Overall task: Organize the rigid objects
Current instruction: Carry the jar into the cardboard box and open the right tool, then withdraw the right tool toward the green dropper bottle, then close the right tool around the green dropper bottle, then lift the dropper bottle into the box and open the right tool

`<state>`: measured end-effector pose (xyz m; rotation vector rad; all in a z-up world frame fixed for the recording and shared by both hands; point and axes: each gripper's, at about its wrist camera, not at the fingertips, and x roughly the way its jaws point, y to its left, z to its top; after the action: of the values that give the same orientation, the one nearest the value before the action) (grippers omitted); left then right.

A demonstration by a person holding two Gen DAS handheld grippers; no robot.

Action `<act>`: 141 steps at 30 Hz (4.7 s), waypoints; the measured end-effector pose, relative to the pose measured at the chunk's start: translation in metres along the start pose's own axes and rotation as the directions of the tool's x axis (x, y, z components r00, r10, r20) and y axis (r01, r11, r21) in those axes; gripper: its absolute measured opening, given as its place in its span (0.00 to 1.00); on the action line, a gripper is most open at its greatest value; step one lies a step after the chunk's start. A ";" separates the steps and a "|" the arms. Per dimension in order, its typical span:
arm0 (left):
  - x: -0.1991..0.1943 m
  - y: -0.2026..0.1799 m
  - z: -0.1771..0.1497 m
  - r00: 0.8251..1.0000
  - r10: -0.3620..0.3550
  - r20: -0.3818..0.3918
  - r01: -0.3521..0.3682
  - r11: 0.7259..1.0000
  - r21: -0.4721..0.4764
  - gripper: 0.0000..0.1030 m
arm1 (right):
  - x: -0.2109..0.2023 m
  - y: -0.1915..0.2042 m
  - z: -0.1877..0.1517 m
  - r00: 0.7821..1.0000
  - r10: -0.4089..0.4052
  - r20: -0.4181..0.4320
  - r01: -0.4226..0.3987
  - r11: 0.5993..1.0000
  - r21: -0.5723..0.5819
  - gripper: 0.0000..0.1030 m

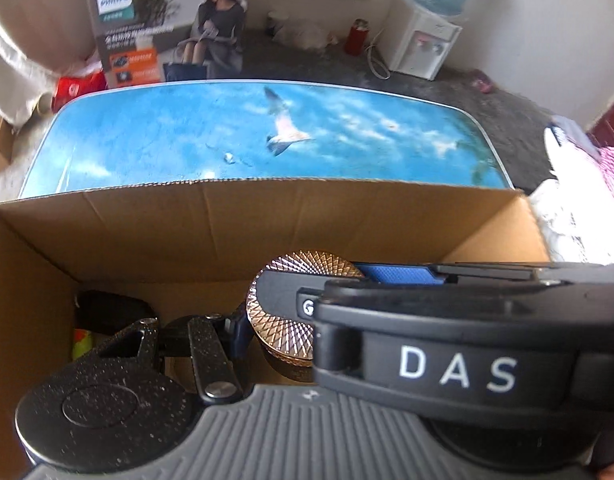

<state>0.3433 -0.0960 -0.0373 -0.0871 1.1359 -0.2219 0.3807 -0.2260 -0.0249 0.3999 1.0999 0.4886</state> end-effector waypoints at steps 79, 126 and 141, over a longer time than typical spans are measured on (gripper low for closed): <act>-0.094 -0.007 -0.248 0.916 -0.041 0.399 -0.092 0.947 0.308 0.41 | -0.082 0.086 -0.245 0.953 0.046 0.300 0.014 0.981 -0.194 0.28; -0.067 -0.041 -0.264 0.921 -0.100 0.376 -0.055 0.923 0.382 0.33 | -0.127 0.047 -0.271 0.947 0.049 0.319 -0.014 0.994 -0.111 0.19; -0.160 -0.053 -0.250 0.856 -0.100 0.508 -0.114 0.921 0.373 0.33 | -0.204 0.097 -0.259 0.894 0.175 0.411 -0.071 0.964 -0.256 0.19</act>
<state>0.0454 -0.1016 0.0096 0.2070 0.5314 -0.3906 0.0525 -0.2430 0.0741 0.3489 0.5792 0.6029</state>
